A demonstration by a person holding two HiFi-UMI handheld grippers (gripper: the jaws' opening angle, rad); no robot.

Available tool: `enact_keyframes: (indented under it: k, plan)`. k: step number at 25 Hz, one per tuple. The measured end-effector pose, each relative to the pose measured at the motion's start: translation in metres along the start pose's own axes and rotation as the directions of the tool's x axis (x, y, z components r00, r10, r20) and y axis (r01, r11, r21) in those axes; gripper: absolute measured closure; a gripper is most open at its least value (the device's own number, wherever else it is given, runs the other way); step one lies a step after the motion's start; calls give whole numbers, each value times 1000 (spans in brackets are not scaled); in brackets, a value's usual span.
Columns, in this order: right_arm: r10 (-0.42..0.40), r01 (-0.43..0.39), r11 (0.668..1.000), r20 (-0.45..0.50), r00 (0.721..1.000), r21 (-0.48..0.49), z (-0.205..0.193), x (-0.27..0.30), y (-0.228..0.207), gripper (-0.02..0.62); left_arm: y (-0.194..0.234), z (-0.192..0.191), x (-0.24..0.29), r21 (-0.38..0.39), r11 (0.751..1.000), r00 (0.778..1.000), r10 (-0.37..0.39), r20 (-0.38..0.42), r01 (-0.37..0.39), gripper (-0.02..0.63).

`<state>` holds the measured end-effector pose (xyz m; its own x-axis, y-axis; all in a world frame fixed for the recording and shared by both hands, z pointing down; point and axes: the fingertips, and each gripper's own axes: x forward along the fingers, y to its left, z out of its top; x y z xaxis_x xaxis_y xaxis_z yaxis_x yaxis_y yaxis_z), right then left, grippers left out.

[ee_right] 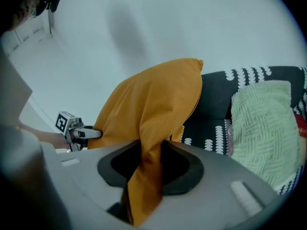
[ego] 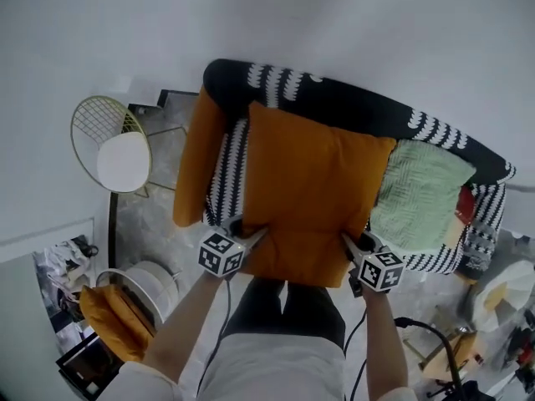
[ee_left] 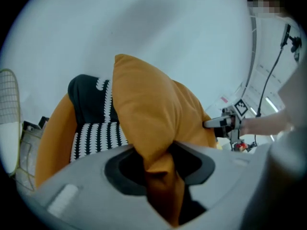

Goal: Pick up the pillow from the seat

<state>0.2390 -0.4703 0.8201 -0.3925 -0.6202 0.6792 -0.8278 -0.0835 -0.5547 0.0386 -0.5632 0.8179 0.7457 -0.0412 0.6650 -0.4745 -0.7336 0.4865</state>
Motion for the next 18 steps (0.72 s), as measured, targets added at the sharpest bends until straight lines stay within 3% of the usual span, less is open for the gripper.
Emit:
enact_keyframes:
  k: [7, 18]
  plan:
    - [-1, 5, 999, 93, 996, -42, 28, -74, 77, 462, -49, 41, -84, 70, 998, 998, -6, 66, 1, 442]
    - [11, 12, 994, 212, 977, -106, 42, -157, 147, 460, -108, 70, -163, 163, 987, 985, -31, 168, 4, 439]
